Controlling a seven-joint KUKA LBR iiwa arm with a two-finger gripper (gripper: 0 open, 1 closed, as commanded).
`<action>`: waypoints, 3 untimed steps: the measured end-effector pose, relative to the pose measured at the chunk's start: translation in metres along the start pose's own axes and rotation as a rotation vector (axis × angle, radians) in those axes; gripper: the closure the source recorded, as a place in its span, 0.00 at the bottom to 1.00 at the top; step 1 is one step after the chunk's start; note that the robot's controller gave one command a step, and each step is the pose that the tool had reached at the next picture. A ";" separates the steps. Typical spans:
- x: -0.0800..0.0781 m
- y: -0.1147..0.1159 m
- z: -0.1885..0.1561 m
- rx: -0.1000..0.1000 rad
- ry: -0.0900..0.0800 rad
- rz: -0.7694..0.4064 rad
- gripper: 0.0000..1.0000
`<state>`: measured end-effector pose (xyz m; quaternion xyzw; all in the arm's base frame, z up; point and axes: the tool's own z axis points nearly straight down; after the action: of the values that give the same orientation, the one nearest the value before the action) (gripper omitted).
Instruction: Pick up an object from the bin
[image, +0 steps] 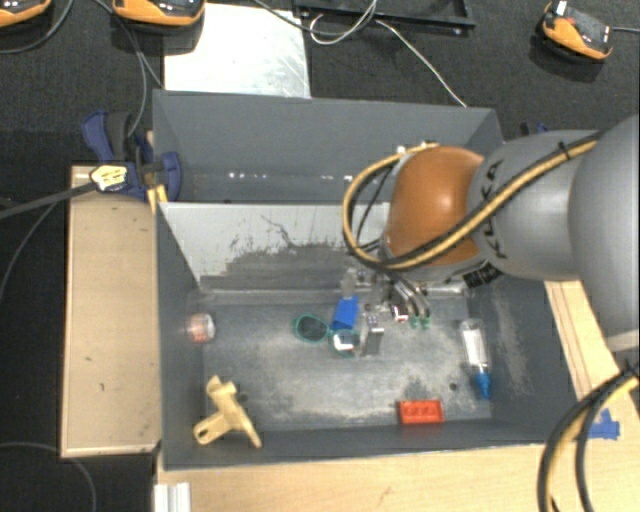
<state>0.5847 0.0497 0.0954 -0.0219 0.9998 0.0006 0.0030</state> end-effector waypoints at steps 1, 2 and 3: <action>-0.006 0.038 0.022 0.000 -0.003 -0.273 0.00; -0.004 0.044 0.024 -0.001 -0.002 -0.266 0.00; 0.055 0.118 0.024 -0.001 -0.004 -0.663 1.00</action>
Offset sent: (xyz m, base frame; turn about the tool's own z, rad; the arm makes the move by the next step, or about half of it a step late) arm -0.0103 0.0212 -0.0254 0.1327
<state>0.5250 0.1649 0.0708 -0.3462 0.9381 0.0003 0.0048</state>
